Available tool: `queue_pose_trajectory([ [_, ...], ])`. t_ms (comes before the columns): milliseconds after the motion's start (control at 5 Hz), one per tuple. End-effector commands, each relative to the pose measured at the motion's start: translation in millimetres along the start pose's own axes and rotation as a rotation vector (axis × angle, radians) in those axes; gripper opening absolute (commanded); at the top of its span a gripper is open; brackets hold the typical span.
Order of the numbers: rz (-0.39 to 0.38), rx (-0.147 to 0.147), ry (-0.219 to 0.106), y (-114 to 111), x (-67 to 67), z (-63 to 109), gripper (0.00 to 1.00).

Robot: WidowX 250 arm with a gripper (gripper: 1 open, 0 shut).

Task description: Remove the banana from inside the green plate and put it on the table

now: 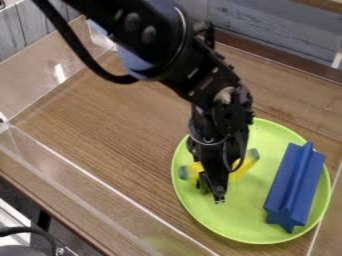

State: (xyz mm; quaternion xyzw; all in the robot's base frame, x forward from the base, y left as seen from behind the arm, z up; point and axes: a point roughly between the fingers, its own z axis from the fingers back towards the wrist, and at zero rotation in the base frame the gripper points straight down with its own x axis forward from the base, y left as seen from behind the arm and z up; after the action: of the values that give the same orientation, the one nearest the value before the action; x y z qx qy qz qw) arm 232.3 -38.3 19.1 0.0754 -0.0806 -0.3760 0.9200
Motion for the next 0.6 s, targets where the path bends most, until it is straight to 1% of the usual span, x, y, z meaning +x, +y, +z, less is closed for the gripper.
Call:
queue_pose_trajectory([
  [0, 0.003, -0.018, 0.056, 1.0, -14.3, -8.8, 0.0],
  [400, 0.008, -0.015, 0.06, 4.9, -15.3, -9.4, 0.0],
])
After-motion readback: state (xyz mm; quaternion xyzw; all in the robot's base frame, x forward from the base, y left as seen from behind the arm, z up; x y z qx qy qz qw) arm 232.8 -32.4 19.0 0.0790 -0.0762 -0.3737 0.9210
